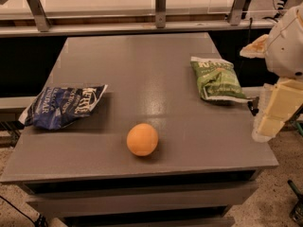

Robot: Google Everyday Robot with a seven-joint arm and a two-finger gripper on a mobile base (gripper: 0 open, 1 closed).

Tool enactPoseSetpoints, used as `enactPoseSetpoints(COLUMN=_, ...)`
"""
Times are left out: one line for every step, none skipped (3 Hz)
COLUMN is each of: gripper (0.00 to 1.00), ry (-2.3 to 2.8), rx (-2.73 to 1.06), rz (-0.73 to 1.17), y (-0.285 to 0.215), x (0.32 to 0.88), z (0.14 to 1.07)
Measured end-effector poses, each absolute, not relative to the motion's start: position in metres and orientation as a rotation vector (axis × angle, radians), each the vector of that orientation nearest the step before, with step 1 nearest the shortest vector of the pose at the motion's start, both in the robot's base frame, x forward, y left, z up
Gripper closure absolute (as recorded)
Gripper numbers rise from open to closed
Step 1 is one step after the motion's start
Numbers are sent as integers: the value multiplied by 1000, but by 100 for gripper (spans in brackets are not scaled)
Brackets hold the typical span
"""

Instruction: Pick orange

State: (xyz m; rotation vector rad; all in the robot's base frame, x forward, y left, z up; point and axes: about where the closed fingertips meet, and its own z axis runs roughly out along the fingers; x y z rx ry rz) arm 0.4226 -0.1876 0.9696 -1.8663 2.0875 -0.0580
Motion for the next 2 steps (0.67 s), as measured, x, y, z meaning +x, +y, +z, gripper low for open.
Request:
enactPoseSetpoints(gripper=0, ry=2090, rx=-1861, rz=-60, y=-188, x=423, z=970)
enactPoseSetpoints(gripper=0, ry=1978, rx=-1946, rz=40, y=-158, x=418, z=965)
